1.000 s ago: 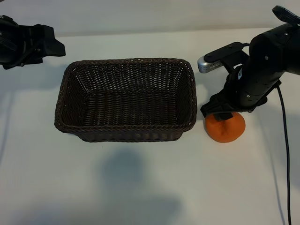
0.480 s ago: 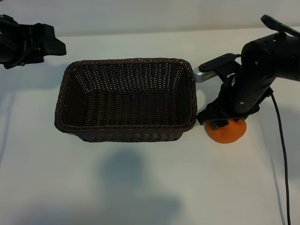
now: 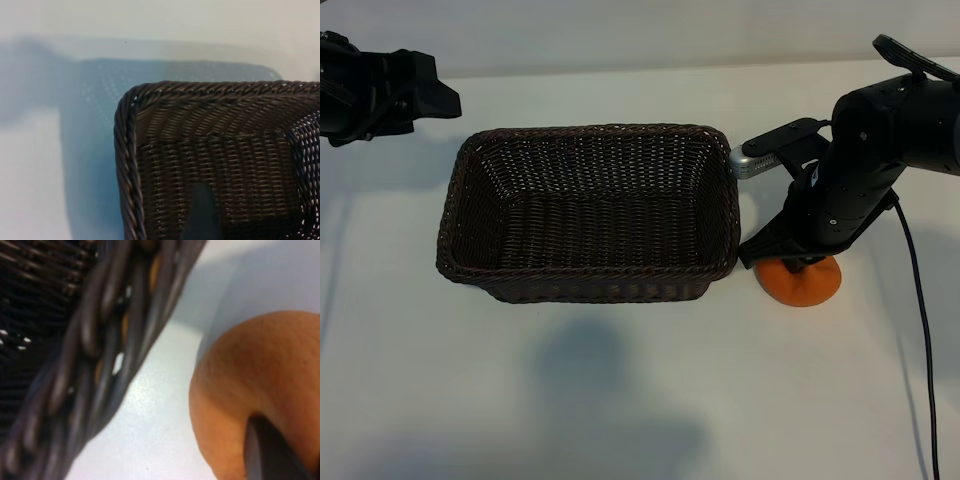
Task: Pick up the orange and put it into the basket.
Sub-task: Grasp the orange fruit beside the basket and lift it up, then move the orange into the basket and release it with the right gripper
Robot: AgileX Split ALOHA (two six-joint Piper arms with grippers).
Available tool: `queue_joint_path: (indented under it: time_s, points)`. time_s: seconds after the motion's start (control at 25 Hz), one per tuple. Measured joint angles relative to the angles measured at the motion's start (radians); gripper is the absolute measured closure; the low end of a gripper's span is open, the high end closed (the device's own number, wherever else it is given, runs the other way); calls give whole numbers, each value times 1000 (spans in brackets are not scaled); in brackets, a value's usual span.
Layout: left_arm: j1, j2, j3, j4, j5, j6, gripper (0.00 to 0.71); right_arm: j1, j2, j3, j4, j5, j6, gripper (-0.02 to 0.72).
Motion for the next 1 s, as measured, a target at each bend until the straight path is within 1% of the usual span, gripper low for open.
queue_joint_path:
  time_s: [0.4,0.52,0.68,0.88,1.0]
  points:
    - [0,0,0,-1,0,2,118,0,-25,0,-4,-1,1,650]
    - [0,0,0,-1,1,2,118,0,-61,0,-17,4,5,650]
    - [0,0,0,-1,1,2,118,0,-127,0,-64,14,33,650]
    - [0,0,0,-2,1,2,119,0,-207,0,-167,47,107,650]
    - [0,0,0,-2,1,2,119,0,-247,0,-182,49,122,650]
